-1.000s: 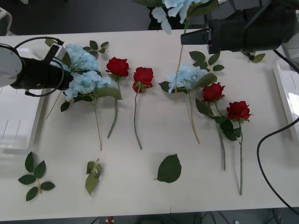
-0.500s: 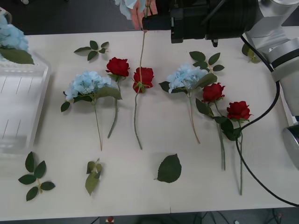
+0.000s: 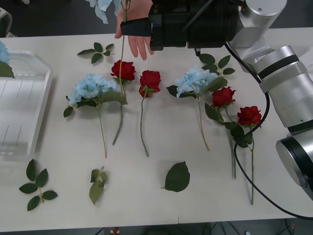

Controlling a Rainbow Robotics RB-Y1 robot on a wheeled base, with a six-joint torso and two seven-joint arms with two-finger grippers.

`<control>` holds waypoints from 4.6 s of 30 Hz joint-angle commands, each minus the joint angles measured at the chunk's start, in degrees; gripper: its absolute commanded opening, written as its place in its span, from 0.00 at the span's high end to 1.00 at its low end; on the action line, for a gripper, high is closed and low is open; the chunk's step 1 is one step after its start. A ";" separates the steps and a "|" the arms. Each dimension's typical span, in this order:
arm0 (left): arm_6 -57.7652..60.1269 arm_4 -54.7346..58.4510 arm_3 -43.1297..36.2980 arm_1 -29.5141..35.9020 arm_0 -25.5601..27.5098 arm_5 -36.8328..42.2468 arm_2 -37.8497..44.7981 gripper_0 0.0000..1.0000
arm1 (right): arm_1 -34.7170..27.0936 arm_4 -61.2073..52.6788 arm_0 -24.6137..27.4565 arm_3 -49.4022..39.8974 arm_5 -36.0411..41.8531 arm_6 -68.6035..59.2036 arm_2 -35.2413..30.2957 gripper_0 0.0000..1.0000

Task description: Place the red flowers into the right box and the blue flowers into the left box. If a person shows an open palm, hand one flower to the person first, then continue sorting.

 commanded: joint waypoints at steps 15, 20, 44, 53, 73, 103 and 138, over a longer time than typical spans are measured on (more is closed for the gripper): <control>-1.95 -1.35 -0.18 2.48 -2.55 -0.90 1.21 1.00 | -0.93 -0.29 -6.68 -2.08 -6.24 3.39 -0.40 1.00; -1.95 -1.35 -0.18 2.48 -2.55 -0.90 1.21 1.00 | -2.07 5.07 -10.98 -1.91 -14.59 4.45 -0.57 1.00; -1.95 -1.35 -0.18 2.48 -2.55 -0.90 1.21 1.00 | -1.63 15.97 -23.02 10.66 -23.55 10.07 -0.83 1.00; -1.95 -1.35 -0.18 2.48 -2.55 -0.90 1.21 1.00 | -1.72 15.09 -23.02 10.66 -23.55 10.95 -1.01 1.00; -1.95 -1.35 -0.18 2.48 -2.55 -0.90 1.21 1.00 | -3.48 9.38 -22.85 12.68 -8.88 9.99 -4.17 0.00; -1.95 -1.35 -0.18 2.48 -2.55 -0.90 1.21 0.00 | -25.98 36.01 1.85 -17.73 16.70 -40.90 15.69 0.00; 18.53 17.38 -30.50 -4.20 18.02 2.62 4.46 0.00 | -42.24 50.69 29.97 -28.01 7.47 -57.69 15.25 0.00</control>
